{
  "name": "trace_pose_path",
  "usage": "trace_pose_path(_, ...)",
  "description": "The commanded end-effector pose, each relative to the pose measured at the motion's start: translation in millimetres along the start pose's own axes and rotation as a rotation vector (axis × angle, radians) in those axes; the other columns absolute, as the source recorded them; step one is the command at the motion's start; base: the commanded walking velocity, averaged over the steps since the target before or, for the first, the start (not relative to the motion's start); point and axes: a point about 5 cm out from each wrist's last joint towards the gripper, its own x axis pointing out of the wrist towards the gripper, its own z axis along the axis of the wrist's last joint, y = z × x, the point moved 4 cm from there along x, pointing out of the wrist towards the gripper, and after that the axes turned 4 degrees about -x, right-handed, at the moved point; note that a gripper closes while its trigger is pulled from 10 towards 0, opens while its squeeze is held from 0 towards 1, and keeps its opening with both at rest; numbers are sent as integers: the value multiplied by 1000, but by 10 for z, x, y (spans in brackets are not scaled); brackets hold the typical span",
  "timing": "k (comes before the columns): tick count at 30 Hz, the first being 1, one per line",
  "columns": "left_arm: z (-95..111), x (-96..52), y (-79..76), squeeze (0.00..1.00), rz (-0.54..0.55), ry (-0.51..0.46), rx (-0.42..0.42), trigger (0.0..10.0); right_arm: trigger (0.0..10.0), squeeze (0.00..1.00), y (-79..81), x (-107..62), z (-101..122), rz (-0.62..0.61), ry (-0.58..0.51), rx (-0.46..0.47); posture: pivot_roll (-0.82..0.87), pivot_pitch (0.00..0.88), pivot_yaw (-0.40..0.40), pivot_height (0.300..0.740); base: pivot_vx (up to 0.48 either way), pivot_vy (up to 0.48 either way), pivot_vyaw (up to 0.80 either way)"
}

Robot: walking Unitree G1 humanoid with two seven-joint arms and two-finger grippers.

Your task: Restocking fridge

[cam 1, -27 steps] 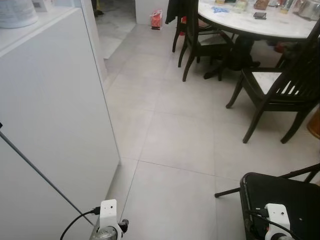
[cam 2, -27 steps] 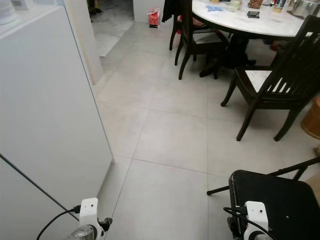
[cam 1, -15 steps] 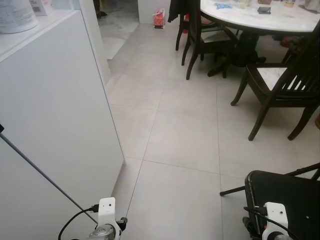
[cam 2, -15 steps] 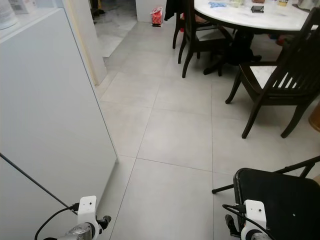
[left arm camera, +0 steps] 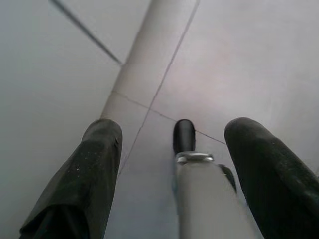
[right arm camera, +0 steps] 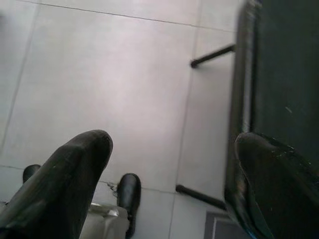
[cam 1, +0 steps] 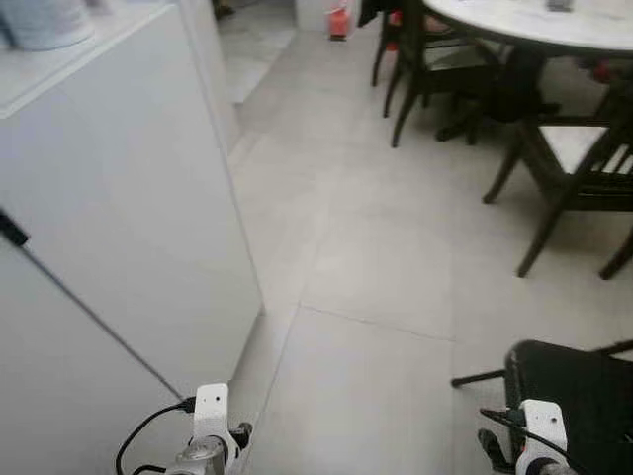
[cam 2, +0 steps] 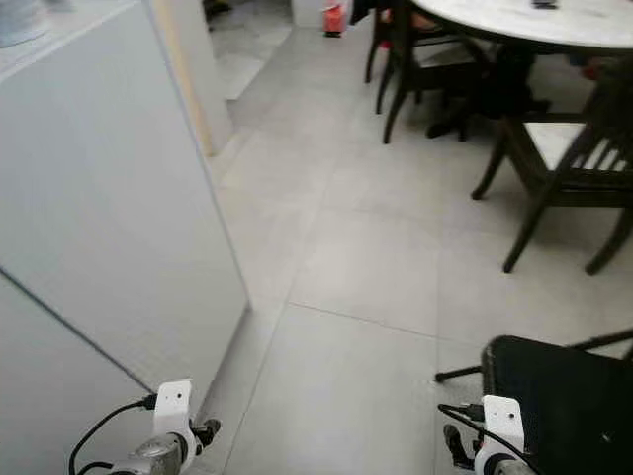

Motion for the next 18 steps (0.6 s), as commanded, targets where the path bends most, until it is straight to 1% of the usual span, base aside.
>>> trace_pose_path(1,-95,-8,11,0,1,34,18,10000,10000,0,-20,-6,-25,-7,13,9,-79,68,49,740,0,0,800)
trace_pose_path(5,-99,-8,2,0,-2,34,18,10000,10000,0,-25,-8,-32,-4,20,1,-77,66,45,740,0,0,800)
trace_pose_path(8,-108,-9,-4,0,-4,36,18,10000,10000,0,-25,-9,-41,-4,24,-3,-78,45,41,740,0,0,800)
trace_pose_path(10,-117,-11,-16,0,-4,37,7,10000,10000,0,-30,-10,-45,-6,27,-5,-77,16,31,740,0,0,800)
trace_pose_path(13,-125,-12,-22,0,-5,36,0,10000,10000,0,-33,-12,-50,-7,28,-6,-83,3,29,740,0,0,800)
trace_pose_path(18,-138,-14,-21,0,-7,38,2,10000,10000,0,-31,-14,-64,-9,30,-4,-87,0,31,740,0,0,800)
